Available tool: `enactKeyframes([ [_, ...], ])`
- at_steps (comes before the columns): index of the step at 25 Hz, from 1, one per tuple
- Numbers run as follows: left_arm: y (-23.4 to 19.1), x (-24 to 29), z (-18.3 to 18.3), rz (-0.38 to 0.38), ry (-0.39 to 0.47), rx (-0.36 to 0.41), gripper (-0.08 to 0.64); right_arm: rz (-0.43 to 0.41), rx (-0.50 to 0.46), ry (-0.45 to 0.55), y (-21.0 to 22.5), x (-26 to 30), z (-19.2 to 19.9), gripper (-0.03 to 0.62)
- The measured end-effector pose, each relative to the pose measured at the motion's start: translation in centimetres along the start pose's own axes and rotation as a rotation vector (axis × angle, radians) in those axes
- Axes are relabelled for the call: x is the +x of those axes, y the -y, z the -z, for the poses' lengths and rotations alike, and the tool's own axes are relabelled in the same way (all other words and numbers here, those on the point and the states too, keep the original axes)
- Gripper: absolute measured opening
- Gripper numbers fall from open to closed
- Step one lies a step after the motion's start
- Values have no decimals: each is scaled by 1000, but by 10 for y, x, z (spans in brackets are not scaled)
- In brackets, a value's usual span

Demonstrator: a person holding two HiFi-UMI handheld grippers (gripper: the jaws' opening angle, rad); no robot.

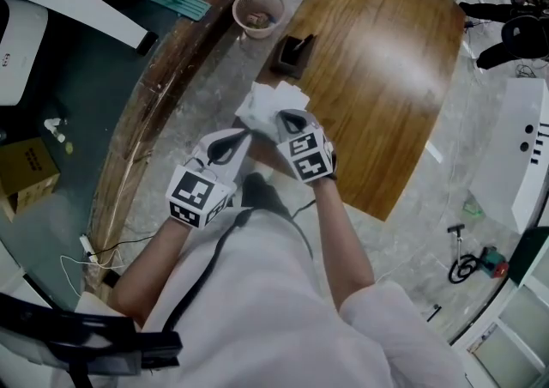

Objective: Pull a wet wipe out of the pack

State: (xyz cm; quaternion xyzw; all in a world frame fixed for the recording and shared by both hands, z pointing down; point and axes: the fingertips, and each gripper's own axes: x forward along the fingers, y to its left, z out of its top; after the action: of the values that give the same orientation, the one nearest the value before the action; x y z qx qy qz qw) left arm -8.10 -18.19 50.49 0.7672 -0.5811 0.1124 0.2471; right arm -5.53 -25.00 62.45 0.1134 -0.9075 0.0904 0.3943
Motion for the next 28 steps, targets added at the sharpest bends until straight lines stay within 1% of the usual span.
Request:
enactKeyframes([
  [14,7,-7,-4,36,17,39,5,59,21,67,-3,-30,-5,11],
  [28,17,-9,-16,109,34,96,5,142,61,132,-9,-61,-14,11],
])
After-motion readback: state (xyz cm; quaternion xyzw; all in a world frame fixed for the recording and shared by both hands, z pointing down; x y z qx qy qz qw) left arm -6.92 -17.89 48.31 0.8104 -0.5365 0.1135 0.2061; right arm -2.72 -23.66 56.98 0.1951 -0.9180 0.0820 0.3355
